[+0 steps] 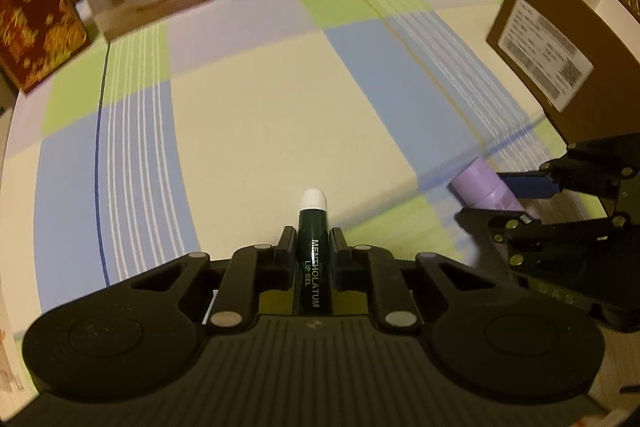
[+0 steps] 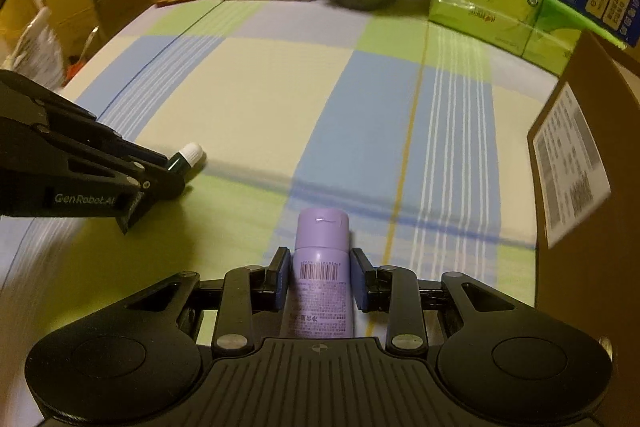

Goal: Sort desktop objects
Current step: 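Carry the green tube with the left gripper while the right carries the purple tube to the box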

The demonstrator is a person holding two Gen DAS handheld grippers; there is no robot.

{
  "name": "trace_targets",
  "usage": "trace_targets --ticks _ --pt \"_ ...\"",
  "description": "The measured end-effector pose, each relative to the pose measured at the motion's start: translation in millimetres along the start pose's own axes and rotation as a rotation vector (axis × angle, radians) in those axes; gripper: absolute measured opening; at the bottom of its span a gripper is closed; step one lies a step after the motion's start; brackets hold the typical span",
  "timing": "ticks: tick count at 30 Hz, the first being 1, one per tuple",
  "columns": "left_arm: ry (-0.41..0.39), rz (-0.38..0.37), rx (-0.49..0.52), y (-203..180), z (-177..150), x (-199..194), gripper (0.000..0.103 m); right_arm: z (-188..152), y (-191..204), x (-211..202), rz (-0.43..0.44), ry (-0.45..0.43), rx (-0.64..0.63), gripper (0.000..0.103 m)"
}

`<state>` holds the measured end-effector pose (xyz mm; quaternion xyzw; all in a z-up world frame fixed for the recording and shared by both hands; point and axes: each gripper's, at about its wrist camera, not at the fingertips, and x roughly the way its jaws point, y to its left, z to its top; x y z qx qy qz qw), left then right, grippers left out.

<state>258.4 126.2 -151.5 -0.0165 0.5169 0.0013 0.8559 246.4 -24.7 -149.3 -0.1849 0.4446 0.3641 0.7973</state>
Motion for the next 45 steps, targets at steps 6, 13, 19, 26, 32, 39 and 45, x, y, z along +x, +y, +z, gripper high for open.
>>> trace_targets --ticks 6,13,19,26,32,39,45 --pt "0.012 -0.032 -0.030 -9 -38 -20 0.013 -34 1 -25 0.048 0.020 -0.017 0.029" --pt "0.036 -0.078 -0.046 -35 -82 -49 0.013 -75 1 -54 0.077 0.040 -0.052 0.029" --pt "0.043 -0.073 -0.045 -54 -99 -59 0.014 -91 0 -63 0.071 0.010 -0.044 0.031" --pt "0.042 -0.019 -0.023 -66 -97 -58 0.015 -96 4 -65 0.061 0.008 -0.092 0.030" --pt "0.048 -0.030 -0.040 -78 -100 -62 0.013 -100 -4 -73 0.100 0.036 -0.068 0.029" --pt "0.029 -0.033 -0.054 -103 -104 -72 0.013 -106 -20 -95 0.148 0.011 -0.047 0.029" --pt "-0.030 -0.018 -0.059 -124 -93 -91 0.013 -107 -36 -120 0.166 -0.035 -0.049 0.029"
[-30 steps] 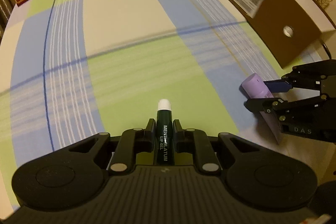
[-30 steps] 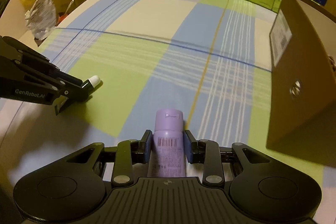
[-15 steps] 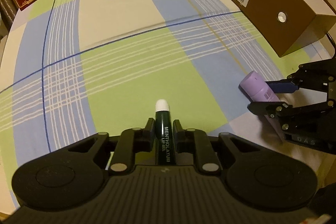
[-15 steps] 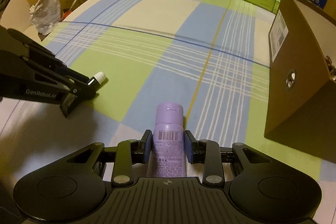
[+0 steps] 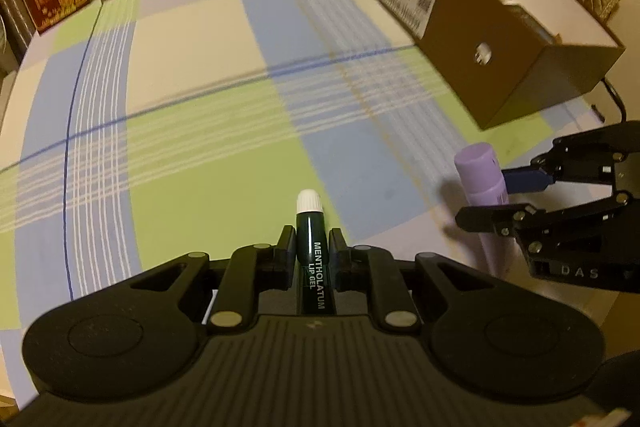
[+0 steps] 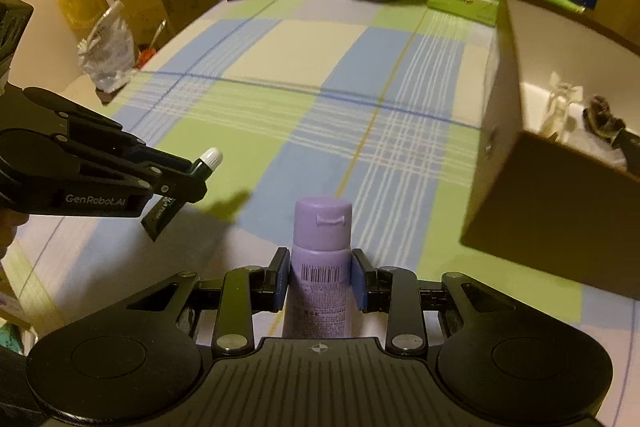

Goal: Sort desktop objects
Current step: 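Carry the green tube with the left gripper while the right carries the purple tube to the box, then lower and release the green tube with the left gripper while the right releases the purple tube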

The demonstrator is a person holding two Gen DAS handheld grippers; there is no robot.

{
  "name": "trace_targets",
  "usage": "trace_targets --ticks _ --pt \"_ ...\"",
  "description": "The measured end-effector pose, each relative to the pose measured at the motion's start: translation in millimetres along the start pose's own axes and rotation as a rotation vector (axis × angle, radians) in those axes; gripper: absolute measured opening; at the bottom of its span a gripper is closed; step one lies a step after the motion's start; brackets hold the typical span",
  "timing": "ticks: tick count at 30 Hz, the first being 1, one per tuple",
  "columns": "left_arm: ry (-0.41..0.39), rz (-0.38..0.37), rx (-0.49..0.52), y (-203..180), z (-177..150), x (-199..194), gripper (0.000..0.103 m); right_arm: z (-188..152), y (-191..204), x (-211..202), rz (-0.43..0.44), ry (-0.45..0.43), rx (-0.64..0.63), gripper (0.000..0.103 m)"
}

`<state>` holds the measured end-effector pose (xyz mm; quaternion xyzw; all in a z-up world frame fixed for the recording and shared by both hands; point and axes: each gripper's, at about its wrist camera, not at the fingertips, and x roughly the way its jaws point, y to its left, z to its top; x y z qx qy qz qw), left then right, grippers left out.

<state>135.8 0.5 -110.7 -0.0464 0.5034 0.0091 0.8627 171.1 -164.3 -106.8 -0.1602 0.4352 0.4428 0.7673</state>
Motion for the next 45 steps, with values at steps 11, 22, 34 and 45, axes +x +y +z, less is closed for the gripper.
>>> trace_targets --ticks 11,22,34,45 --pt "-0.095 0.011 0.014 -47 22 -34 0.013 -2 -21 -48 0.044 -0.104 -0.018 0.029" --pt "-0.223 -0.010 0.053 -95 59 -62 0.013 12 -57 -116 0.067 -0.261 0.014 0.029" --pt "-0.321 -0.060 0.125 -156 128 -54 0.013 33 -161 -165 -0.104 -0.375 0.071 0.029" --pt "-0.288 -0.072 0.161 -200 192 -2 0.013 46 -261 -141 -0.262 -0.320 0.079 0.029"
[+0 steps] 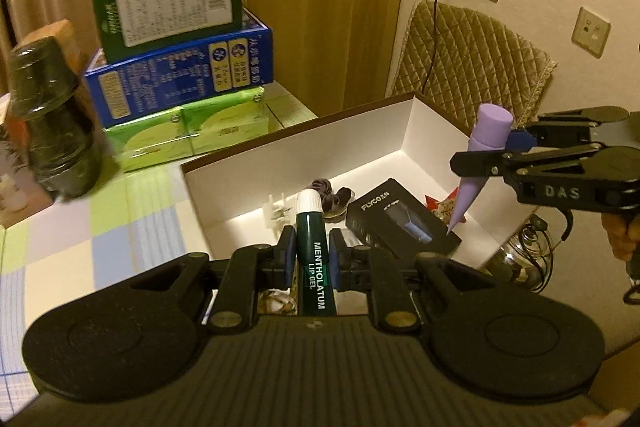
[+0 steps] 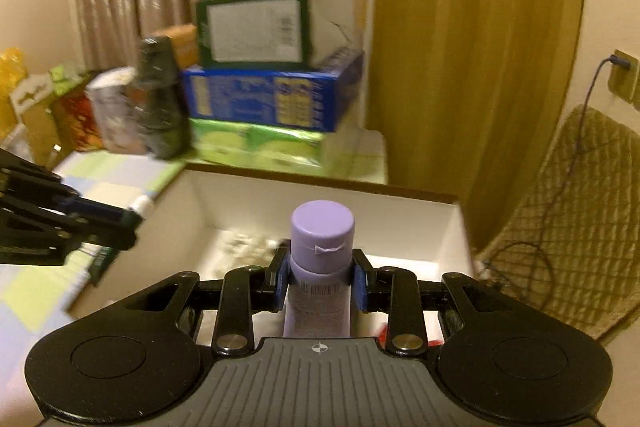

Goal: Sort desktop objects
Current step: 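Lower and release the green tube with the left gripper while the right releases the purple tube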

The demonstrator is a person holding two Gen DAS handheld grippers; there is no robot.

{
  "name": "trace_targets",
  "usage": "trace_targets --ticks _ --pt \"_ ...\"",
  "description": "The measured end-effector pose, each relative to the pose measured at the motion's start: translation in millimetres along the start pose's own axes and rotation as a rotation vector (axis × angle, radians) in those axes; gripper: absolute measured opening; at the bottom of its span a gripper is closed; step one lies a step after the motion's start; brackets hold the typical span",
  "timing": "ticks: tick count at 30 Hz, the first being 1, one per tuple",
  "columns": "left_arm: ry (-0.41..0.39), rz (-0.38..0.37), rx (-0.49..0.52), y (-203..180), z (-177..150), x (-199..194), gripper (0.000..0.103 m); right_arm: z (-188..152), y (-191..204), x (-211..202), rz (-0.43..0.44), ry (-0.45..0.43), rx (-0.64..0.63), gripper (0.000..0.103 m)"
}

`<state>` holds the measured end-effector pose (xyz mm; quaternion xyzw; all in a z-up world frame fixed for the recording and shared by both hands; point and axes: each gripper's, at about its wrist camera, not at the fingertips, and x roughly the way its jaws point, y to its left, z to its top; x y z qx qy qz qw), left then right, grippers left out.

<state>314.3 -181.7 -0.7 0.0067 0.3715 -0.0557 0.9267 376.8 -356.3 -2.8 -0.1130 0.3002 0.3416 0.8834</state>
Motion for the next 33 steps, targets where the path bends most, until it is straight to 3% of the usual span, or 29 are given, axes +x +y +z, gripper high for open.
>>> trace_targets --ticks 8,22,31,32,33 --pt "0.086 0.020 -0.010 -5 15 58 0.013 -7 -44 44 -0.085 0.082 -0.010 0.029" --pt "0.159 0.046 -0.021 -9 26 113 0.013 -10 -61 100 -0.026 0.198 -0.041 0.029" --pt "0.177 0.054 -0.023 -11 30 125 0.013 -6 -65 100 0.016 0.153 -0.026 0.030" --pt "0.178 0.053 -0.023 -12 30 125 0.013 -4 -65 97 0.015 0.143 -0.023 0.032" --pt "0.179 0.053 -0.022 -13 32 126 0.013 -3 -65 95 0.012 0.135 -0.021 0.042"
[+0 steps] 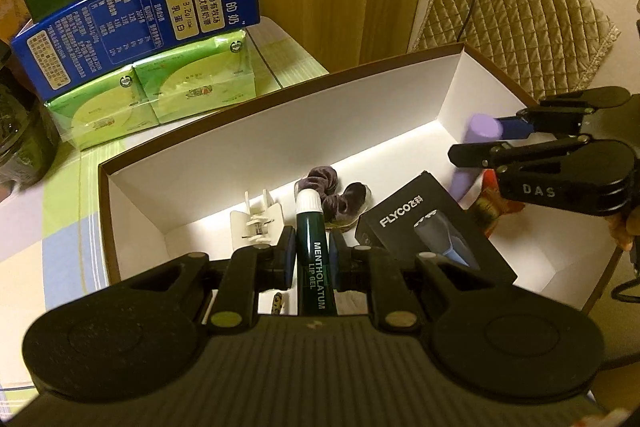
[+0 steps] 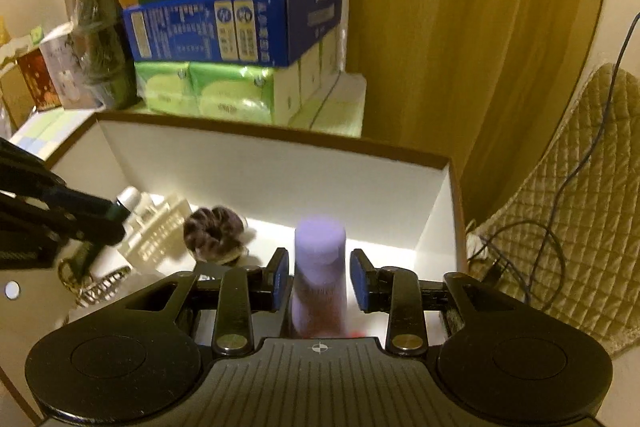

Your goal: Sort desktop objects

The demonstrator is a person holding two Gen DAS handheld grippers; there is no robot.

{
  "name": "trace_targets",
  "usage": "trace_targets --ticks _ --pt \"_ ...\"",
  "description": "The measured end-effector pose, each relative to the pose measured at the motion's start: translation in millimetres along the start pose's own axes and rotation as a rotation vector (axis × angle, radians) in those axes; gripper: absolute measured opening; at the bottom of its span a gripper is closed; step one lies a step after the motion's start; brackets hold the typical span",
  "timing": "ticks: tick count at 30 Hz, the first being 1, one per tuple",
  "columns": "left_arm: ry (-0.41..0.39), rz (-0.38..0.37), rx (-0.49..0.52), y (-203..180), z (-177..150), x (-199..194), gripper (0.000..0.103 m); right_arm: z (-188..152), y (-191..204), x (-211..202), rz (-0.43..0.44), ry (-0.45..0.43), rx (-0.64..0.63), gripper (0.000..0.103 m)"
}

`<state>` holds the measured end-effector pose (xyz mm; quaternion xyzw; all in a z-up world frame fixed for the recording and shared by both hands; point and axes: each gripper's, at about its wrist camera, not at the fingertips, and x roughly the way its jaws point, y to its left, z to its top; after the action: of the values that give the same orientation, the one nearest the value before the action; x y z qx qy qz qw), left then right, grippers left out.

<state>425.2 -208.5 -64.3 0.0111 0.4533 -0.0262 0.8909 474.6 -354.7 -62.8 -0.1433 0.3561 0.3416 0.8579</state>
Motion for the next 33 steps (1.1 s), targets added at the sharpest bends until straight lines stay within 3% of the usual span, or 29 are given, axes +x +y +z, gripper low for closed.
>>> trace_targets --ticks 1,2,3,10,15,18,19,20,22,29,33 --pt "0.000 0.001 0.002 -1 1 1 0.013 0 -1 -4 -0.004 -0.009 0.007 0.051" --pt "-0.001 0.001 0.004 -2 2 1 0.013 0 -2 -8 -0.006 -0.020 0.018 0.067" --pt "-0.005 0.001 0.007 -4 3 1 0.013 -1 -2 -13 -0.003 -0.034 0.028 0.073" --pt "0.000 0.007 0.023 -13 8 3 0.015 -13 0 -44 0.032 -0.062 0.073 0.089" --pt "-0.007 0.011 -0.001 -13 7 -8 0.035 -26 7 -64 0.058 -0.071 0.112 0.101" --pt "-0.010 0.036 -0.017 -12 3 -19 0.053 -32 13 -75 0.060 -0.082 0.128 0.101" --pt "-0.011 0.040 -0.029 -10 1 -24 0.065 -35 15 -80 0.058 -0.088 0.134 0.101" --pt "-0.017 0.044 -0.042 -8 -2 -30 0.070 -37 17 -85 0.057 -0.096 0.141 0.101" --pt "-0.028 0.049 -0.054 -5 -9 -44 0.071 -40 23 -95 0.060 -0.114 0.159 0.101" --pt "-0.093 0.096 -0.076 7 -35 -101 0.095 -54 50 -128 0.038 -0.155 0.184 0.101" --pt "-0.122 0.098 -0.097 14 -54 -131 0.099 -64 69 -142 0.010 -0.153 0.200 0.101"
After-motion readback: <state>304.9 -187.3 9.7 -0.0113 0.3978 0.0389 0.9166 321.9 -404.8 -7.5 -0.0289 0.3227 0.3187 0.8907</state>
